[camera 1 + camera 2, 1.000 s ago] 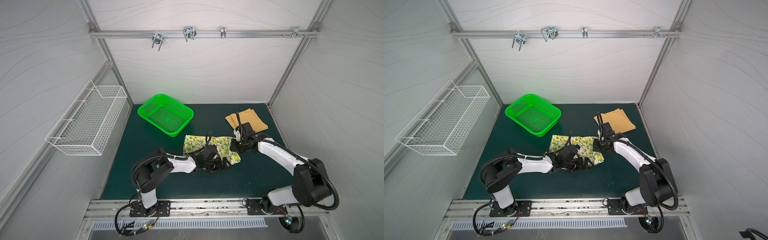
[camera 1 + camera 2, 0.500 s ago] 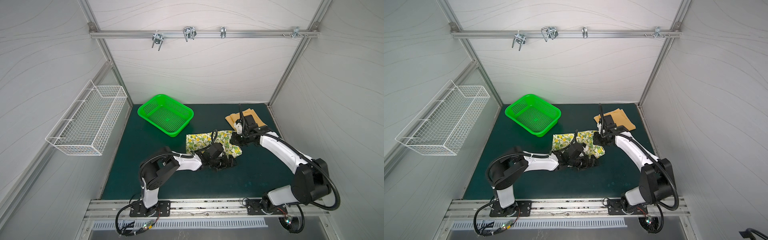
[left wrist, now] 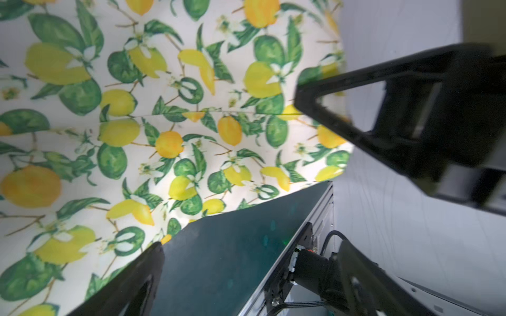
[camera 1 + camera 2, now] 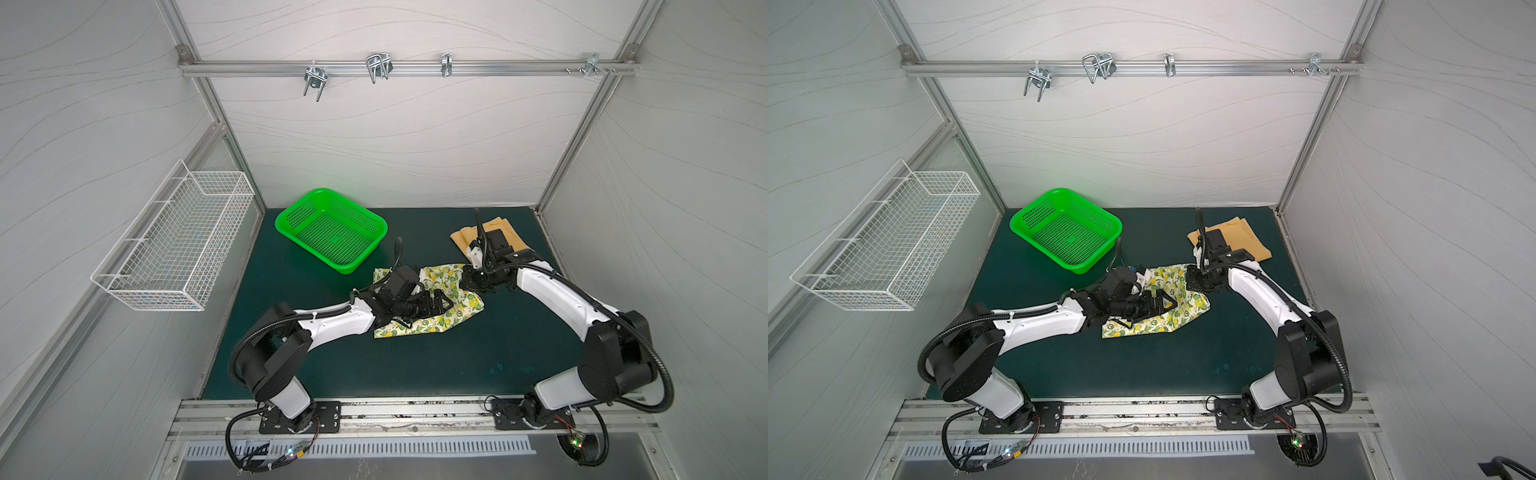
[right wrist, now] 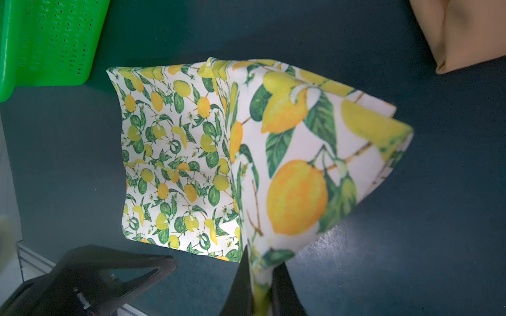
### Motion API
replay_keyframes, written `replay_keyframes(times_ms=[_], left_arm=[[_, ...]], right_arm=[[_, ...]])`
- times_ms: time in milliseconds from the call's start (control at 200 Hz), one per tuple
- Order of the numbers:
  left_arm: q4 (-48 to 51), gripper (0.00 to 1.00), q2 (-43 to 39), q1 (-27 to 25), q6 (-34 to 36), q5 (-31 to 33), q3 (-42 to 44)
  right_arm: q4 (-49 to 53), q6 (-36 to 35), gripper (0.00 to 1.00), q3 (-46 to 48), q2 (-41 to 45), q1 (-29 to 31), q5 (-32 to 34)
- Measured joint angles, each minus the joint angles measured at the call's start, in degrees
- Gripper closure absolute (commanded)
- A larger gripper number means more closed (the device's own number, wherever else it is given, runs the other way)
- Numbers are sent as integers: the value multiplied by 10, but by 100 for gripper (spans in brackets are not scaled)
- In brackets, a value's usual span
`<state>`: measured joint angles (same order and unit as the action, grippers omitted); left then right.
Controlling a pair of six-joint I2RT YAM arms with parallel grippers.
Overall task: Fold and stack the skirts
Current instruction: 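Fold the skirt end with the right gripper toward the left gripper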
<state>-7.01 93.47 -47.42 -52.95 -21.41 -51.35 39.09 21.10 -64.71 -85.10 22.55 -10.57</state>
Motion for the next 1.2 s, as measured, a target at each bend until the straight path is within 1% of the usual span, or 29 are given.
replay_keyframes(times_ms=[165, 240, 515, 820, 951, 1201], left_arm=[[-28, 1, 73, -1, -6, -17, 1], [-44, 1, 94, -2, -9, -24, 1], [-71, 1, 102, -7, -12, -33, 0], [-70, 1, 114, -7, -12, -37, -15], [-72, 1, 127, -7, -12, -41, -32], [-97, 1, 129, -7, -13, -52, -33]], right_arm=[[0, 4, 100, -7, -3, 0, -13], [0, 5, 100, -7, -3, 0, -18], [0, 18, 100, -8, -3, -1, -41], [-18, 62, 100, -10, -6, -1, -112], [-38, 84, 100, -7, -13, -2, -141], [-86, 132, 100, 10, -41, -6, -197]])
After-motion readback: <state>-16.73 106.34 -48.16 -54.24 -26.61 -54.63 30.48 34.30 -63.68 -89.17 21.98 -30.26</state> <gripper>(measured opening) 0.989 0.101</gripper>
